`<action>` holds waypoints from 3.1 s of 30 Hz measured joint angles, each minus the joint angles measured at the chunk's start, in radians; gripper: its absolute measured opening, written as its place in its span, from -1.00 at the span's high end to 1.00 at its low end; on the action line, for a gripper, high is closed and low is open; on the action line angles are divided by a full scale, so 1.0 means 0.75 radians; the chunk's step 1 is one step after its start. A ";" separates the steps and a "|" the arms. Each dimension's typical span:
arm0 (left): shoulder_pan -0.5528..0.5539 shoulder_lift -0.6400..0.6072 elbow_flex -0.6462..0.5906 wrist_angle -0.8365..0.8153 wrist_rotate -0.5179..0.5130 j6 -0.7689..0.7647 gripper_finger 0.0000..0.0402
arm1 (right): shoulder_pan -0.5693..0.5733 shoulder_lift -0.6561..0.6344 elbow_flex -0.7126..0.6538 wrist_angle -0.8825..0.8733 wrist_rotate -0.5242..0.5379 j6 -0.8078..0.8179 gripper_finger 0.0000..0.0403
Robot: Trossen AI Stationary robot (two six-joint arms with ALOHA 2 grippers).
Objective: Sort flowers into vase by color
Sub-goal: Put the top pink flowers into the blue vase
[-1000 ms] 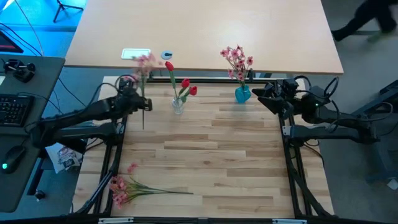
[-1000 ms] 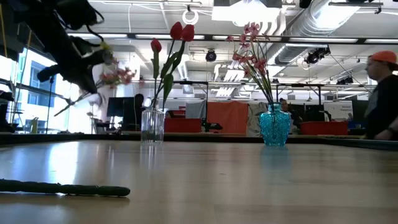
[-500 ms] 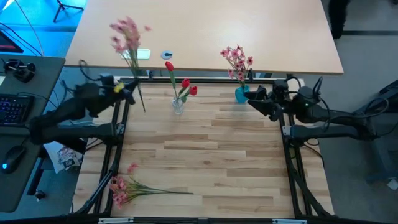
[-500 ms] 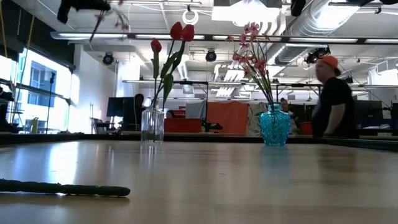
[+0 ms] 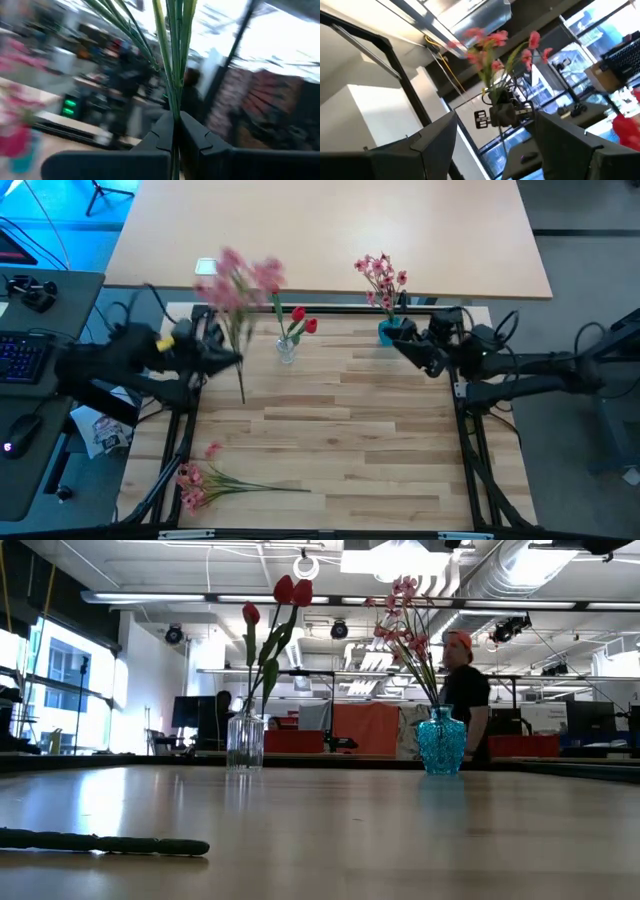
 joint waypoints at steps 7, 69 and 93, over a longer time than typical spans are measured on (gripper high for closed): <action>-0.350 0.113 -0.242 0.543 -0.111 -0.031 1.00 | 0.192 0.141 0.000 0.075 0.206 -0.003 -0.32; -0.489 1.119 0.414 0.839 -0.581 0.340 1.00 | 0.676 0.779 0.805 -0.301 0.512 -0.497 0.22; -0.439 1.009 0.415 0.516 -0.577 0.213 0.56 | 0.672 0.761 0.801 -0.347 0.505 -0.528 0.99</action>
